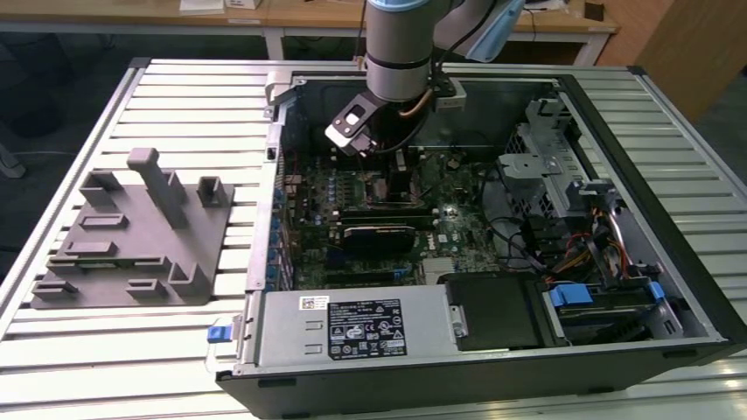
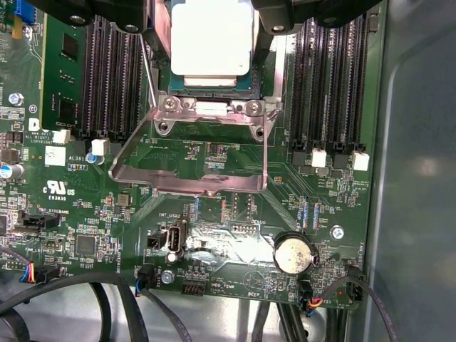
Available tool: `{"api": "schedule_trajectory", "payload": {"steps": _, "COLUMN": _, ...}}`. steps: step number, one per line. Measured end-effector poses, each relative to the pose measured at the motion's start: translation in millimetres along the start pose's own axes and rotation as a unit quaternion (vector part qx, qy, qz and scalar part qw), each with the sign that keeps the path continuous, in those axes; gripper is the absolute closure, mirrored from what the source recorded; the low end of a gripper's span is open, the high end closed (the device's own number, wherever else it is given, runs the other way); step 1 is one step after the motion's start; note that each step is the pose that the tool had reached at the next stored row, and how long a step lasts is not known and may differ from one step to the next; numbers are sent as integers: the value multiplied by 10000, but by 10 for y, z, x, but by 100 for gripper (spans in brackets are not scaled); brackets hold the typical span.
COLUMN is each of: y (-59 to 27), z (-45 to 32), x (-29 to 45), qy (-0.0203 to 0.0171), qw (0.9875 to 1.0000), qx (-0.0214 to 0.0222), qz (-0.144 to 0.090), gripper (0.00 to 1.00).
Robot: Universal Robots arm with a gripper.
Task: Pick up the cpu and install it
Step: 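Place the cpu into insertion slot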
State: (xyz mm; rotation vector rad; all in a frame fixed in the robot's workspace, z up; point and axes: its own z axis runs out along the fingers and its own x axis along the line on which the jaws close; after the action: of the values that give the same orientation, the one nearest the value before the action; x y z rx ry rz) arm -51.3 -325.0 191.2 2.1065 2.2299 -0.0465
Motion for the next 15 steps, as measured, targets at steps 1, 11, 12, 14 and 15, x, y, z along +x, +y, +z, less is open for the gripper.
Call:
{"api": "schedule_trajectory", "payload": {"steps": 1, "y": 0, "z": 0, "x": 0, "qy": 0, "qw": 10000, "qx": 0, "qz": 0, "gripper": 46}}
{"api": "schedule_trajectory", "payload": {"steps": 11, "y": 1, "z": -12, "x": 0, "qy": 4, "qw": 10000, "qx": 4, "qz": 60, "gripper": 46}}
{"api": "schedule_trajectory", "payload": {"steps": 12, "y": 0, "z": -12, "x": 0, "qy": 5, "qw": 10000, "qx": 5, "qz": 80, "gripper": 46}}
{"api": "schedule_trajectory", "payload": {"steps": 14, "y": 0, "z": -13, "x": -1, "qy": 9, "qw": 9999, "qx": 7, "qz": 103, "gripper": 46}}
{"api": "schedule_trajectory", "payload": {"steps": 15, "y": 0, "z": -12, "x": -1, "qy": 11, "qw": 9999, "qx": 7, "qz": 108, "gripper": 46}}
